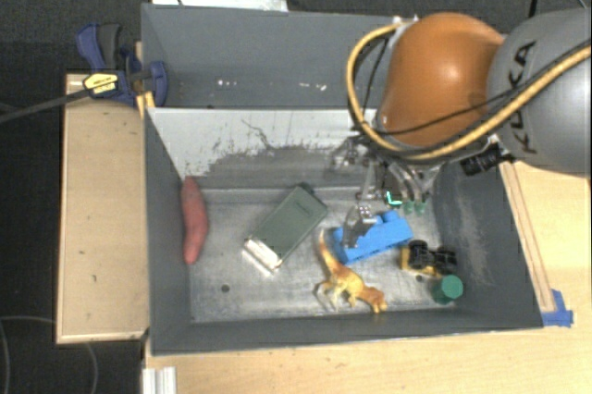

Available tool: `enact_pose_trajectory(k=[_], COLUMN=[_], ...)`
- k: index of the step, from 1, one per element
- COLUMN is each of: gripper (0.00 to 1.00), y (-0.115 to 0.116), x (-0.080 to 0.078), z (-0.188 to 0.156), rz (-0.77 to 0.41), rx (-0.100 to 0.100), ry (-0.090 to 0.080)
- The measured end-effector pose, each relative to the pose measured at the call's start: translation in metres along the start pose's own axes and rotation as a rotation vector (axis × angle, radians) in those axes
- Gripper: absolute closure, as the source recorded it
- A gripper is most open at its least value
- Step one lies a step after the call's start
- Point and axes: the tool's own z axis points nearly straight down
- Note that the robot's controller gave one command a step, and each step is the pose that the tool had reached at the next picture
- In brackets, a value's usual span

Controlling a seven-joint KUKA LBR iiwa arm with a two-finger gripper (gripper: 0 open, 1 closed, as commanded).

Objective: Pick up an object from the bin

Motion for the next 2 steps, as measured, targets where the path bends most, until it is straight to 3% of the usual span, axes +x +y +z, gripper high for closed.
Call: enact_pose_trajectory(k=[1, 2], gripper=[0.0, 0.0], y=[0.0, -0.041], x=[-0.002, -0.006], z=[-0.003, 0.065], rz=[0.003, -0.09], rx=[-0.001, 0.0], ry=[-0.007, -0.011])
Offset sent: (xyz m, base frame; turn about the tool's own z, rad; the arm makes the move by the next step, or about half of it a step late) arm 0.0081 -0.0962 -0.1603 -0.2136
